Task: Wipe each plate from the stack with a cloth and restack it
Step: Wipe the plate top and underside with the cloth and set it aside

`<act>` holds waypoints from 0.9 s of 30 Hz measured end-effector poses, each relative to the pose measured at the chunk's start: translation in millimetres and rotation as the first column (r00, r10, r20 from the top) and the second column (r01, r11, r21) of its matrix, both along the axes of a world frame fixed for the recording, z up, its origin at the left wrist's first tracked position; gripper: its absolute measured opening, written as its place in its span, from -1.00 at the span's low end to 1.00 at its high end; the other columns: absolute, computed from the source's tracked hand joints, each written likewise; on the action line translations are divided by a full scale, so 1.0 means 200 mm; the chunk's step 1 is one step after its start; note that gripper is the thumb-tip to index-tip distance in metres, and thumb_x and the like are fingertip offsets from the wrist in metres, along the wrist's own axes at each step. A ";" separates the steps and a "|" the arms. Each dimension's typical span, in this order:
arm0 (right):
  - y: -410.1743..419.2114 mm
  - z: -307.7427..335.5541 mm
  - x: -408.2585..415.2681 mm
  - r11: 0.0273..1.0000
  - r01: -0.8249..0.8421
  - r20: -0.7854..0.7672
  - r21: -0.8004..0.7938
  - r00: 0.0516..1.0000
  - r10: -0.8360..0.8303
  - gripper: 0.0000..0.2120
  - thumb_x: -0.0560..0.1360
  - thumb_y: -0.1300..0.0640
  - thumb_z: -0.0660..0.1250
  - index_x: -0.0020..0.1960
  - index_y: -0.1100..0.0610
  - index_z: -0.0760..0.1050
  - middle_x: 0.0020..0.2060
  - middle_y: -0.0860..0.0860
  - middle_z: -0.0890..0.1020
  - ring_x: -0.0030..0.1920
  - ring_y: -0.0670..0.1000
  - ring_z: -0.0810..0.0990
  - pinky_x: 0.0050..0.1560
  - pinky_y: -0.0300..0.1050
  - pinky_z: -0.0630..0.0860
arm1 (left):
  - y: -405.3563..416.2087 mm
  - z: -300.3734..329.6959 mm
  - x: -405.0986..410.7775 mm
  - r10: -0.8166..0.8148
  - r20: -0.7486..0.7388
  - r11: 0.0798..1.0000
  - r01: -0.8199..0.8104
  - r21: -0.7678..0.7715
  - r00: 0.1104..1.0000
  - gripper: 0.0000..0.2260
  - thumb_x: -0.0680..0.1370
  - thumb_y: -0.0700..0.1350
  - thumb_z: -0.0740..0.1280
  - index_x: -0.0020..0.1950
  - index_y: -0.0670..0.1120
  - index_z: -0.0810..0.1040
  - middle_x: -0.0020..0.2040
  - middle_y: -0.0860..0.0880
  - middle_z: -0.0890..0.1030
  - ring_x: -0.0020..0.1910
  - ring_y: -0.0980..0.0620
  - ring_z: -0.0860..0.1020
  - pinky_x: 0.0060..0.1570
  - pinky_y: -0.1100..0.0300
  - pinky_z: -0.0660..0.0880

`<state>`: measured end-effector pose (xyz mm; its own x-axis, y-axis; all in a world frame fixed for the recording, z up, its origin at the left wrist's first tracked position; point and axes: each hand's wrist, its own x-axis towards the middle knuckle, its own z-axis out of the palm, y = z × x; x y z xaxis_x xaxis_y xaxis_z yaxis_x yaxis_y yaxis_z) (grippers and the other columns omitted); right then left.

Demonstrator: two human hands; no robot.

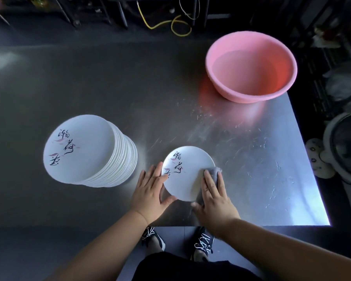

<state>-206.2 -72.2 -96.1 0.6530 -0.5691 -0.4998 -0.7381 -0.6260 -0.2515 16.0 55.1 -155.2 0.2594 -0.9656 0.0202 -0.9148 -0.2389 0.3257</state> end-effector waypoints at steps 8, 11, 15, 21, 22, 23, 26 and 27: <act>-0.29 0.07 0.04 0.999 -0.028 0.130 0.016 0.991 0.025 -0.24 0.68 -0.27 0.08 0.73 0.01 -0.13 0.67 -0.25 -0.24 0.62 -0.06 -0.47 0.63 0.05 0.20 | 0.02 0.06 -0.03 -0.206 0.111 0.971 0.217 -0.100 0.972 -0.82 0.56 0.07 0.42 0.08 0.02 0.62 0.49 0.04 0.51 0.58 0.01 0.34 0.51 -0.18 0.28; -0.30 0.06 0.07 0.999 0.021 0.111 0.030 0.994 -0.024 -0.23 0.68 -0.27 0.08 0.73 0.02 -0.15 0.65 -0.28 -0.31 0.61 -0.04 -0.48 0.60 0.07 0.27 | -0.02 0.08 -0.07 -0.128 0.033 0.985 0.131 -0.113 0.991 -0.88 0.58 0.06 0.32 0.01 0.09 0.63 0.34 0.14 0.60 0.44 0.07 0.48 0.44 -0.13 0.34; 0.03 0.08 0.05 0.995 0.080 -0.013 0.057 0.997 -0.079 -0.10 0.67 -0.34 0.05 0.69 0.17 -0.29 0.62 -0.08 -0.46 0.58 0.19 -0.56 0.65 0.06 0.06 | -0.06 0.11 -0.08 -0.074 -0.035 0.992 0.070 -0.107 0.997 -0.74 0.52 0.14 0.30 0.08 0.08 0.67 0.25 0.17 0.66 0.34 0.12 0.51 0.41 -0.04 0.30; -0.13 0.08 0.05 0.996 0.060 0.055 0.067 0.996 -0.064 -0.18 0.69 -0.29 0.05 0.71 0.08 -0.26 0.66 -0.16 -0.35 0.62 0.06 -0.49 0.64 0.02 0.07 | -0.03 0.07 -0.07 -0.148 0.015 0.976 0.148 -0.159 0.989 -0.86 0.57 0.05 0.35 0.00 0.12 0.71 0.21 0.20 0.66 0.21 0.07 0.56 0.28 0.17 0.35; -0.19 0.08 0.06 0.998 0.038 0.071 0.040 0.997 -0.041 -0.20 0.70 -0.27 0.06 0.72 0.07 -0.24 0.66 -0.18 -0.34 0.63 0.04 -0.47 0.64 0.01 0.06 | -0.04 0.06 -0.08 -0.154 0.037 0.973 0.158 -0.166 0.987 -0.86 0.58 0.03 0.35 -0.01 0.13 0.71 0.21 0.20 0.66 0.18 0.06 0.55 0.26 0.17 0.36; -0.23 0.07 0.06 1.000 0.017 0.087 0.013 0.996 -0.018 -0.21 0.70 -0.27 0.06 0.72 0.07 -0.23 0.65 -0.21 -0.33 0.63 0.02 -0.46 0.65 0.00 0.05 | -0.04 0.06 -0.08 -0.155 0.056 0.972 0.162 -0.171 0.986 -0.86 0.59 0.02 0.34 -0.02 0.13 0.71 0.20 0.20 0.67 0.15 0.06 0.54 0.24 0.16 0.37; -0.21 0.06 0.04 0.999 0.031 0.103 -0.008 0.994 -0.030 -0.20 0.69 -0.27 0.09 0.72 0.05 -0.21 0.65 -0.22 -0.34 0.63 0.01 -0.46 0.64 -0.01 0.11 | -0.05 0.10 -0.12 -0.103 0.036 0.984 0.107 -0.142 0.994 -0.88 0.56 0.05 0.34 -0.05 0.13 0.69 0.16 0.23 0.66 0.07 0.07 0.53 0.16 0.12 0.38; -0.15 0.07 0.03 0.999 0.049 0.102 0.003 0.994 -0.050 -0.18 0.68 -0.27 0.11 0.72 0.06 -0.21 0.65 -0.21 -0.33 0.63 0.02 -0.47 0.62 -0.01 0.14 | -0.05 0.11 -0.14 -0.084 0.021 0.989 0.086 -0.121 0.996 -0.87 0.55 0.09 0.34 -0.06 0.13 0.67 0.12 0.24 0.66 0.04 0.07 0.54 0.12 0.12 0.36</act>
